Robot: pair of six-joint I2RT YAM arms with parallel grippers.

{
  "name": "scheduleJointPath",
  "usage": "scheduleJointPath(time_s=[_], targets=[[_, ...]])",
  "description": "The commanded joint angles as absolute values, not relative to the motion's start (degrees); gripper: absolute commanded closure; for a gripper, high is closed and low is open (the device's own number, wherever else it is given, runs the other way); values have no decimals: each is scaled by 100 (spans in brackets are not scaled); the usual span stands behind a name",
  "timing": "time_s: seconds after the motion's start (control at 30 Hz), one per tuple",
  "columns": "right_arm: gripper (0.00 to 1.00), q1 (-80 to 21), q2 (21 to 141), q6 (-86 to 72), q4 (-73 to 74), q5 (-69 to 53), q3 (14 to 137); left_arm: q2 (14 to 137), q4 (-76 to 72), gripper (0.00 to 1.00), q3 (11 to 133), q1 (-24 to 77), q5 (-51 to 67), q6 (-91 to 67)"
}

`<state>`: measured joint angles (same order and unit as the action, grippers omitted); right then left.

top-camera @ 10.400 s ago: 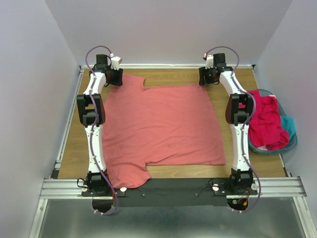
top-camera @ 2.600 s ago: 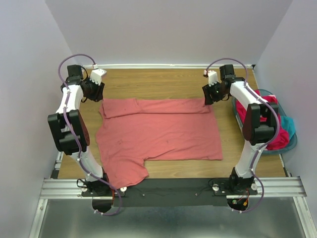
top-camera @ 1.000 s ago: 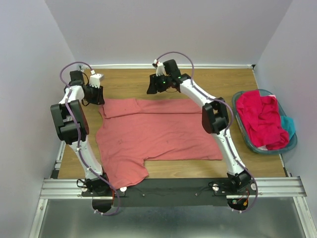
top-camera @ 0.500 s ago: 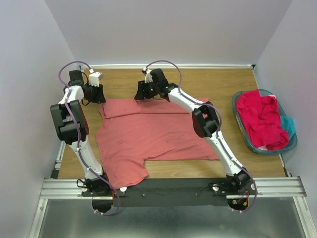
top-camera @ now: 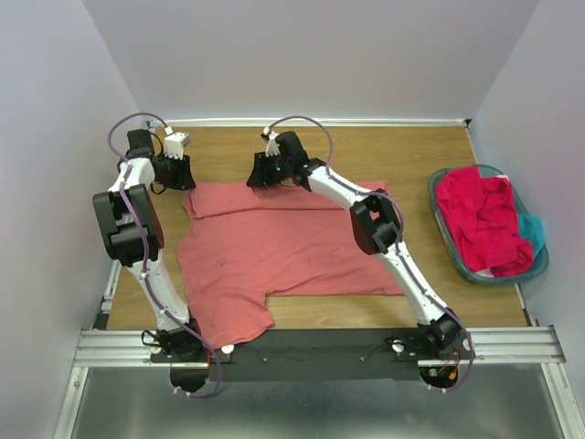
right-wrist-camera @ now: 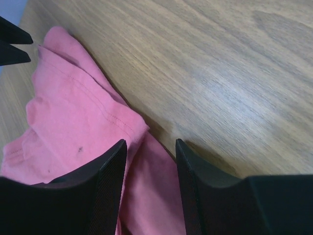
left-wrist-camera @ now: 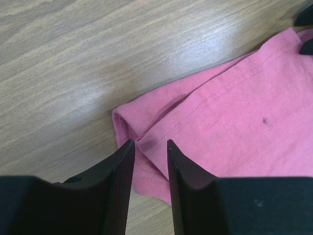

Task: Fold and stack the t-shirts
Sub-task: Fold the flattened tshirt in 1/3 of the way

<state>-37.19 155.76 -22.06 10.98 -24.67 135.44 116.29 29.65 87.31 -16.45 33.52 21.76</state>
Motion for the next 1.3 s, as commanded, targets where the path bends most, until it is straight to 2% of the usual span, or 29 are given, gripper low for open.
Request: scheduleJointPath(time_s=[0.0, 0.63, 0.9, 1.1, 1.27], targets=[[48, -3841, 15785, -2294, 800, -2312, 13772, 11707, 2892, 60, 8833, -1705, 3533, 2144], [54, -3911, 15768, -2338, 598, -2417, 13781, 11821, 2848, 59, 8833, -1705, 3542, 2162], [71, -3920, 15706, -2303, 598, -2540, 13702, 11839, 2856, 60, 8850, -1705, 3551, 2171], [90, -3920, 15688, -2294, 589, -2636, 13667, 11848, 2856, 60, 8877, -1714, 3560, 2171], [96, -3920, 15618, -2294, 589, -2716, 13685, 11900, 2883, 60, 8938, -1714, 3542, 2162]])
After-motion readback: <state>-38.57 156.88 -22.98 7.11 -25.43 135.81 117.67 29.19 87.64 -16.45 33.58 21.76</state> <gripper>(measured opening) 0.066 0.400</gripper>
